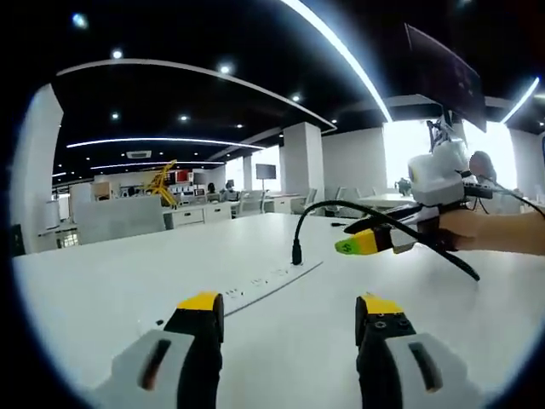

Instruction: Locate the USB plug end of the data cable currently connected to the USB port on the desk. Grip the plug, withdraw it from the port, and place it onto the desktop.

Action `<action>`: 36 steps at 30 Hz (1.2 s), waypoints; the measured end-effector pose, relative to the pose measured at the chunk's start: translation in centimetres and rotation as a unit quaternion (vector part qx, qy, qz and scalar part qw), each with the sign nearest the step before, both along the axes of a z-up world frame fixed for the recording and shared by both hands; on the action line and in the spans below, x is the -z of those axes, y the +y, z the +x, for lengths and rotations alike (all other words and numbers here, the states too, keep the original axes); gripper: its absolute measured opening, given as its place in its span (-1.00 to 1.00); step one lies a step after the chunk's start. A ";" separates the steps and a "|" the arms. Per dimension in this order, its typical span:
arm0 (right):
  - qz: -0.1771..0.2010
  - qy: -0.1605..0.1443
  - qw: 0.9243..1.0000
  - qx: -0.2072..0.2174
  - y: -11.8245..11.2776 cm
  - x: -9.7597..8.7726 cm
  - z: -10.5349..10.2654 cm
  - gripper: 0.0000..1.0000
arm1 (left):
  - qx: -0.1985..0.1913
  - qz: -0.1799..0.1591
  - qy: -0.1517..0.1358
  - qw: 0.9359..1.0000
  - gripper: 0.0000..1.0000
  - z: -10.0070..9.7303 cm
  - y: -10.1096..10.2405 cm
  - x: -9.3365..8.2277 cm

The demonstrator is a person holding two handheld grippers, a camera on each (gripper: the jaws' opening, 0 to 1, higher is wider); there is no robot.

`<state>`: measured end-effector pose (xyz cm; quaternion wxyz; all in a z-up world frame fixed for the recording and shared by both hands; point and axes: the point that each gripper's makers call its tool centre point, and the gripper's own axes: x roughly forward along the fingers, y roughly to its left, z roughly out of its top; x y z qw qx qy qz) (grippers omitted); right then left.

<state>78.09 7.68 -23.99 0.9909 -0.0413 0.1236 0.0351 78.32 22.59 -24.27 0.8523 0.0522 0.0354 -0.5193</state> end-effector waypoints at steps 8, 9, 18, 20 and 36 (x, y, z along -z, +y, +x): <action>0.004 0.003 1.000 -0.002 0.0 0.3 1.4 -0.03 | 0.009 0.004 -0.002 1.000 0.26 0.9 -0.8 0.3; 0.005 0.003 1.000 -0.003 0.1 0.4 1.6 -0.04 | 0.011 0.005 -0.003 1.000 0.26 0.9 -0.9 0.3; 0.008 0.008 1.000 -0.007 0.5 0.8 2.9 -0.05 | 0.036 0.014 -0.007 0.999 0.27 0.8 -2.0 0.4; 0.008 0.007 1.000 -0.008 0.7 0.8 3.0 -0.05 | 0.041 0.016 -0.009 0.999 0.27 1.6 -2.2 0.2; 0.017 0.009 1.000 -0.010 1.1 1.4 4.5 -0.11 | 0.074 0.051 -0.028 0.996 0.31 1.6 -3.6 0.5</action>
